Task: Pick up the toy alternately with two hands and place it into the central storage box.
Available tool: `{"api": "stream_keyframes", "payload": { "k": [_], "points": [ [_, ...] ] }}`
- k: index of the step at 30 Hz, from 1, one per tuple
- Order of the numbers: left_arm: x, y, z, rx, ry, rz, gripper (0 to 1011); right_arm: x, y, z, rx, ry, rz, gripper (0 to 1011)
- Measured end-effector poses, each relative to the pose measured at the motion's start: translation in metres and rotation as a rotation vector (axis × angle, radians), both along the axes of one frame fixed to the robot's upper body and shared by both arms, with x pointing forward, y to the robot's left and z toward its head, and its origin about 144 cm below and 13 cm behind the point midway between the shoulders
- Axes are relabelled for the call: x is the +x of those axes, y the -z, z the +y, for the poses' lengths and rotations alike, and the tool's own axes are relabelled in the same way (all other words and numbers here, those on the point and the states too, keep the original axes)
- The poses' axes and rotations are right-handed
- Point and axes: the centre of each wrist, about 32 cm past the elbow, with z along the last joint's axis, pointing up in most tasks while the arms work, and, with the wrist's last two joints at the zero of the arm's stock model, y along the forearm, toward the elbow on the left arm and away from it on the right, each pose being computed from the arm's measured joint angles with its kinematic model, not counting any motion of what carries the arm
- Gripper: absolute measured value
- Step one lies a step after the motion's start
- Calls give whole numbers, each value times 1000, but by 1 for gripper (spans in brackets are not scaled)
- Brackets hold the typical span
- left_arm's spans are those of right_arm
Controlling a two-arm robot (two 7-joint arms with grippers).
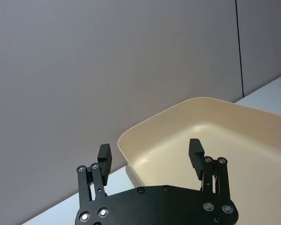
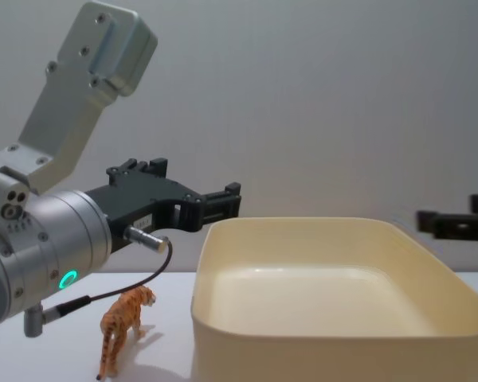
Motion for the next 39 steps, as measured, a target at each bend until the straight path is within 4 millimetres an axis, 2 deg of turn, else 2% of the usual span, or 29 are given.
{"api": "stream_keyframes", "payload": {
  "k": [6,12,19,29,39],
  "points": [
    [0,0,0,0,0,0,1002,-15,-1,-20,8,68,-8,1001],
    [0,0,0,0,0,0,1002,-39,-1,-44,5,156,1,1001],
    [0,0,0,0,0,0,1002,-53,3,-58,-5,215,35,1001],
    [0,0,0,0,0,0,1002,-58,10,-62,-20,226,90,1001],
    [0,0,0,0,0,0,1001,-47,24,-52,-33,206,140,1001]
  ]
}}
